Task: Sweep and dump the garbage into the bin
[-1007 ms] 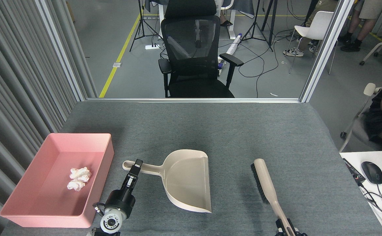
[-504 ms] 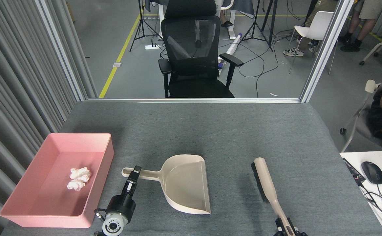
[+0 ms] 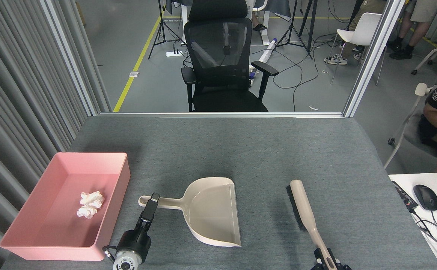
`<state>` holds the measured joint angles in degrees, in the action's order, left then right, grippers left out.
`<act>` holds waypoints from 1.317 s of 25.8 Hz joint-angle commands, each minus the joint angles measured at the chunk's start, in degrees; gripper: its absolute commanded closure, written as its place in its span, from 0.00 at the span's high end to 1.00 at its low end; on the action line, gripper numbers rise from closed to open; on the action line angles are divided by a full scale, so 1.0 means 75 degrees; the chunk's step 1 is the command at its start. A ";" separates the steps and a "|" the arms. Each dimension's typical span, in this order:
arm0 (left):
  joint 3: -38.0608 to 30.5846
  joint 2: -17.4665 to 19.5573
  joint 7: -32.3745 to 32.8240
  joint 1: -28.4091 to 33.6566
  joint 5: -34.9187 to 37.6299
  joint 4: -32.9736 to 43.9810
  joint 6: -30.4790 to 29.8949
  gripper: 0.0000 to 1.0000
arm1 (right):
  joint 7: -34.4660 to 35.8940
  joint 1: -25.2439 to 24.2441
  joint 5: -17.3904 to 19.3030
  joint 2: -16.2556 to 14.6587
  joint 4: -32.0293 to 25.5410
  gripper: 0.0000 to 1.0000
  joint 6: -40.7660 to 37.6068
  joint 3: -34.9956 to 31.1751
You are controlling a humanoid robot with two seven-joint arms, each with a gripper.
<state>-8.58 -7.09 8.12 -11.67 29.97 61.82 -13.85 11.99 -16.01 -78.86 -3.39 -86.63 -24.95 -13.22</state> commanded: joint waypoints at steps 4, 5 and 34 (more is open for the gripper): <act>0.0042 0.0078 0.0054 0.0595 0.0165 0.0769 0.0112 0.98 | -0.0041 0.0049 -0.0067 0.0089 0.0019 0.33 0.0127 0.0039; 0.0042 0.0102 0.0054 0.0700 0.0200 0.0898 0.0101 0.98 | -0.0041 0.0049 -0.0067 0.0089 0.0031 0.38 0.0162 0.0028; 0.0452 0.0606 0.0160 0.1685 0.6446 0.4882 -0.0544 0.98 | -0.0955 0.1279 0.0519 -0.0275 -0.0625 0.98 0.0830 0.0016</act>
<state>-5.11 -2.86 9.57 2.60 75.45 97.95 -18.04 8.27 -9.41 -74.33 -5.05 -91.58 -21.11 -13.44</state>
